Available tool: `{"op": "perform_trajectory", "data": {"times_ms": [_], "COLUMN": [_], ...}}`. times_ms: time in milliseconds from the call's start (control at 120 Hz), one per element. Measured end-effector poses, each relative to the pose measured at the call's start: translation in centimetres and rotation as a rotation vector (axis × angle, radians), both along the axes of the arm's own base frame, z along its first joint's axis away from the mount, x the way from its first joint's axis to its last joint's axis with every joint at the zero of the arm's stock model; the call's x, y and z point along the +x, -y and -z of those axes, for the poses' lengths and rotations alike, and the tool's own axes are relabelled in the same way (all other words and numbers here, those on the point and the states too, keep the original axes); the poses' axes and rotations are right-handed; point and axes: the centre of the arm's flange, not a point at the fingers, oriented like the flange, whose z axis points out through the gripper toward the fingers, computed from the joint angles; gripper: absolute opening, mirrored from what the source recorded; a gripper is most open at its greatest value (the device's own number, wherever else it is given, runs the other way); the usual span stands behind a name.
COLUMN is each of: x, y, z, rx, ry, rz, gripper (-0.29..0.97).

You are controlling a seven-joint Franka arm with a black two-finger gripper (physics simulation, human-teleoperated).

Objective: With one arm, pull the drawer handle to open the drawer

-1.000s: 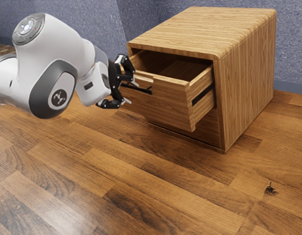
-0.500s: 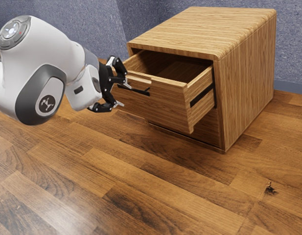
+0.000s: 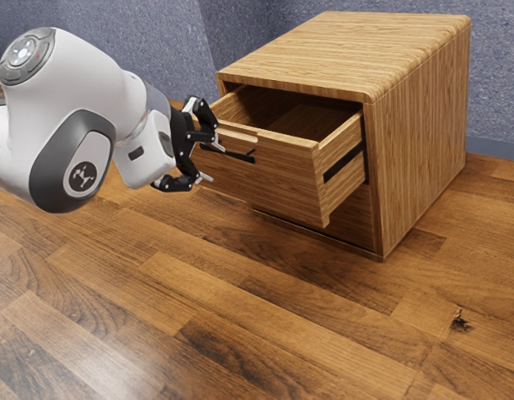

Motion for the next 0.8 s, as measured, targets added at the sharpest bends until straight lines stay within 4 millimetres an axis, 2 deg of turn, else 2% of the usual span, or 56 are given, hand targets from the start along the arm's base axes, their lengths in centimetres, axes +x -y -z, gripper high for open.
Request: {"op": "perform_trajectory", "data": {"times_ms": [383,800], "x": [0.5,1.1], "y": [0.0,-0.2], "z": [-0.6,0.3], "rx": [-0.001,-0.006], "ry": [0.020,0.013], "rz": [0.003,0.004], "gripper": [0.26,0.25]}}
